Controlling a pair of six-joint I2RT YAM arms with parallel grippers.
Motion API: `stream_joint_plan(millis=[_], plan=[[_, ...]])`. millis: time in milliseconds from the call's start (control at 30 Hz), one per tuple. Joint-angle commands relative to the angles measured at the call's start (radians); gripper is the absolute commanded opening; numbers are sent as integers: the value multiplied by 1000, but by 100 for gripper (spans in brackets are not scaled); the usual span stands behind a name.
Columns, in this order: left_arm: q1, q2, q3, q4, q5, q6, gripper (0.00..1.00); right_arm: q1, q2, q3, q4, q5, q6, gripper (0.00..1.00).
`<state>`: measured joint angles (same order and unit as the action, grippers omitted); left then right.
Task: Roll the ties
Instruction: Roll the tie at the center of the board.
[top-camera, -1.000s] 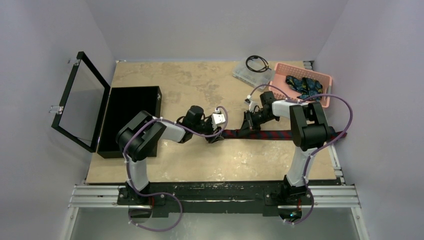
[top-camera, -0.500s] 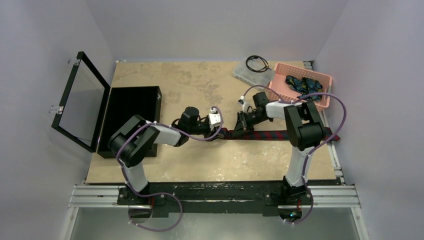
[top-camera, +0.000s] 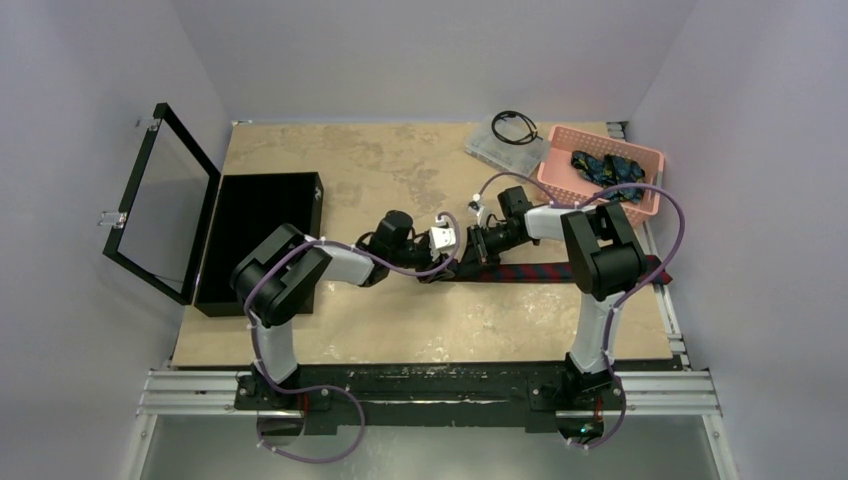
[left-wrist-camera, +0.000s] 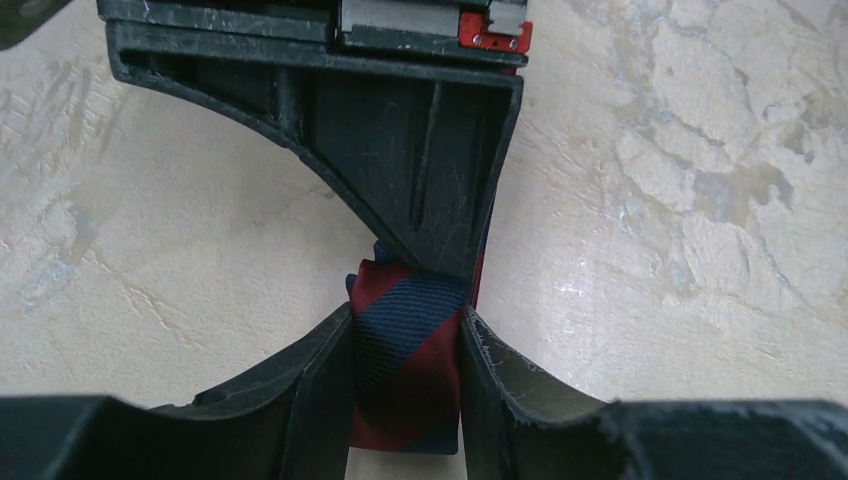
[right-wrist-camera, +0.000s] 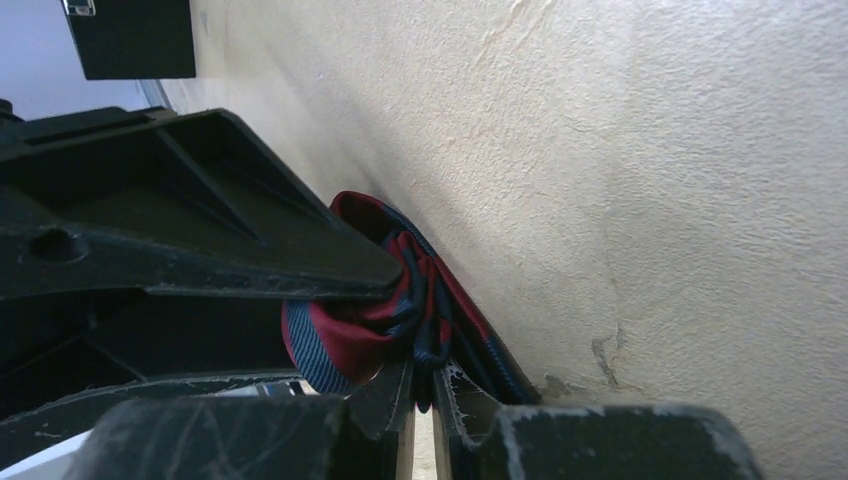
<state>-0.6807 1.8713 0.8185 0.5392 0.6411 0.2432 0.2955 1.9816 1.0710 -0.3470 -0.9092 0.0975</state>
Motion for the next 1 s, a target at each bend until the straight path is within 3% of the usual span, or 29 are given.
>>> stream_joint_plan(millis=[0,233,433,700,967], plan=[[-5,14,22,-111,-54,79,38,7,-27,-14,-55,36,-114,11],[-13,-3,57,-263,-101,155,37,-28,-87,29,-206,-11,-208,43],[-31,-8,65,-301,-142,198,36,-69,-152,27,-212,-11,-175,42],[-46,-6,82,-335,-174,203,37,-52,-161,-31,-28,-89,28,32],[-54,2,104,-359,-184,208,37,-12,-109,-35,49,-74,85,39]])
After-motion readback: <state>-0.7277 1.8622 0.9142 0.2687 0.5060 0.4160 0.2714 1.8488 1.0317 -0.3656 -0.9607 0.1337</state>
